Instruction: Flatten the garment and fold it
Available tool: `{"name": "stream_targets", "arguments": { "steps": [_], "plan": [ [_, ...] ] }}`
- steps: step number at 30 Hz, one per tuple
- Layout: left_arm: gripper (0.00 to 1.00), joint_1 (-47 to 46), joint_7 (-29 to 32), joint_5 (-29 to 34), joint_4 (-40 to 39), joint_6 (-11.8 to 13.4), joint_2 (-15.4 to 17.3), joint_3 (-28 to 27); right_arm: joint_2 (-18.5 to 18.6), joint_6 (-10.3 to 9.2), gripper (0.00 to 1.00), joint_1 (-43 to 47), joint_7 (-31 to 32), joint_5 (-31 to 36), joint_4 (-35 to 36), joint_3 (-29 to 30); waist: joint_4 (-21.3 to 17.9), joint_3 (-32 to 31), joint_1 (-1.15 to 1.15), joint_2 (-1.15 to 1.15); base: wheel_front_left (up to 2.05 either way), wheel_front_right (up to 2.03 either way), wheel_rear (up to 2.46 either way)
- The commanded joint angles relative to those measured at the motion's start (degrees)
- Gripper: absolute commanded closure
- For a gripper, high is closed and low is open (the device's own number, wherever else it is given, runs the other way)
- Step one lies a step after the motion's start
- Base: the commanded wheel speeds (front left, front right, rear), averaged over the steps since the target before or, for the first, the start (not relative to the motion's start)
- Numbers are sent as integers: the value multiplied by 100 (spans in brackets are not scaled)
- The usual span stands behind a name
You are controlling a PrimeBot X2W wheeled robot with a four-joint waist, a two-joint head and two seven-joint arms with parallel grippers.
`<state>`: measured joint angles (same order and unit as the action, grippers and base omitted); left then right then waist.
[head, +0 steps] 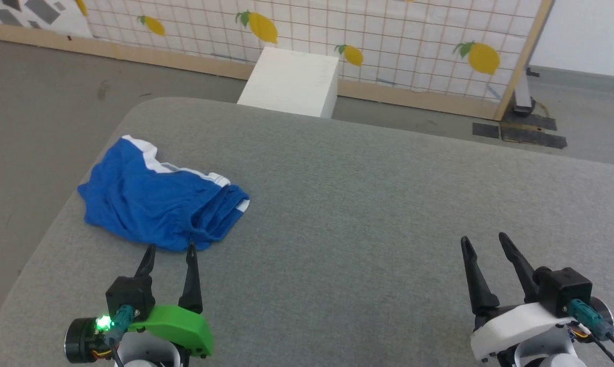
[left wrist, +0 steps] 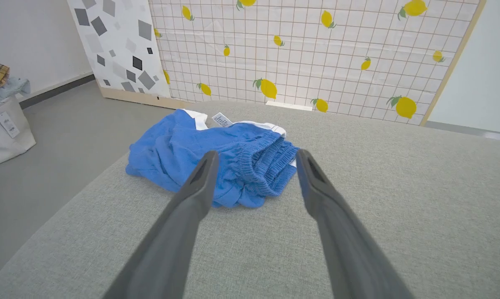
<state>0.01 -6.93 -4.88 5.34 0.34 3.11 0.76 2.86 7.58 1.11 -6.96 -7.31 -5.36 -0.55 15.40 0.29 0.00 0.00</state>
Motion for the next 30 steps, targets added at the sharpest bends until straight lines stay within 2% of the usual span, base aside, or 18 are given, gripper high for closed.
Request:
{"name": "stream_targets", "arguments": {
  "steps": [1,15,30],
  "plan": [
    [0,76,-74,-41,35,41,-12,-3,1,-4,0,58,-66,-62,-34,-17,133,7,0,0,0,0,0],
    [0,137,-275,-97,156,78,-15,-7,1,-6,0,132,-269,-193,-202,-67,689,-23,0,0,0,0,0],
    [0,195,-450,-86,245,94,-18,-28,1,-7,0,198,-444,-327,-372,-125,1079,-38,0,0,0,0,0]
  ]
}}
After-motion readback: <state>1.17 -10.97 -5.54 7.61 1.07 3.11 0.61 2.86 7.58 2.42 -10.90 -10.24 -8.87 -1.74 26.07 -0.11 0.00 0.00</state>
